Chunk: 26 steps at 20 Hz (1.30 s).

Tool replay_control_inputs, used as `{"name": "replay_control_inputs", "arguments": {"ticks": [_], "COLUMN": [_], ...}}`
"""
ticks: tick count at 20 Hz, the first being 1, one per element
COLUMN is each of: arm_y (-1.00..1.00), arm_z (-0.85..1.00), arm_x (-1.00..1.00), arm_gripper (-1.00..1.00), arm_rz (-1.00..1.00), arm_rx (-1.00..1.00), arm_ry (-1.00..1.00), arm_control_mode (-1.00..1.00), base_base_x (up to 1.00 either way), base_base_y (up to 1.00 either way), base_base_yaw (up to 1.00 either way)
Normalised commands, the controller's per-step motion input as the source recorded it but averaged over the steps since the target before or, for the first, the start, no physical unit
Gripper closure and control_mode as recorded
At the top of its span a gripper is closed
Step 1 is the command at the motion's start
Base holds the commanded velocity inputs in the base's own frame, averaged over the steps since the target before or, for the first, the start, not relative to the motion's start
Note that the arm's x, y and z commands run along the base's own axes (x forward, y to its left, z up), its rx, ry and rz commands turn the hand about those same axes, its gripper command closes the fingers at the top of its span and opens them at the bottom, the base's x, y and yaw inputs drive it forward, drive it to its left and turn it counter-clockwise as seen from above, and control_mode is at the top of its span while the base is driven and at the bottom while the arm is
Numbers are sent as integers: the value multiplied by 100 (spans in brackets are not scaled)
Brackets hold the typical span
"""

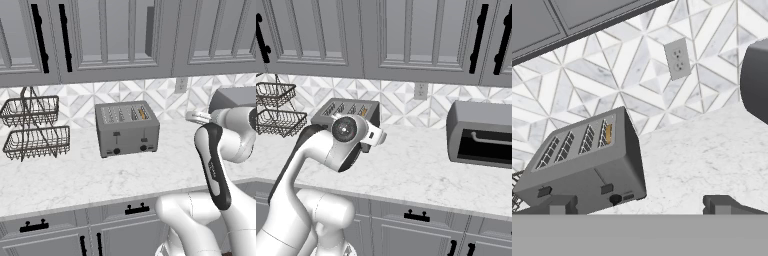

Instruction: Start the toaster. Once the lever pops up, take the bread to the plate on the dining counter.

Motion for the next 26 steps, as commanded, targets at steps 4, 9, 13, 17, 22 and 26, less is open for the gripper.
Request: {"name": "replay_control_inputs", "arguments": {"ticks": [4, 9, 13, 17, 22, 26], "arm_y": [0, 0, 0, 0, 0, 0], "arm_z": [0, 0, 0, 0, 0, 0], "arm_x": [0, 0, 0, 0, 0, 0], "arm_gripper": [-100, -100, -100, -100, -100, -100], "arm_rz": [0, 0, 0, 0, 0, 0], "arm_rx": [0, 0, 0, 0, 0, 0], "arm_ry": [0, 0, 0, 0, 0, 0], "arm_control_mode": [-100, -100, -100, -100, -100, -100], "base_base_x": [0, 0, 0, 0, 0, 0], "base_base_y": [0, 0, 0, 0, 0, 0], "base_base_yaw": [0, 0, 0, 0, 0, 0]}}
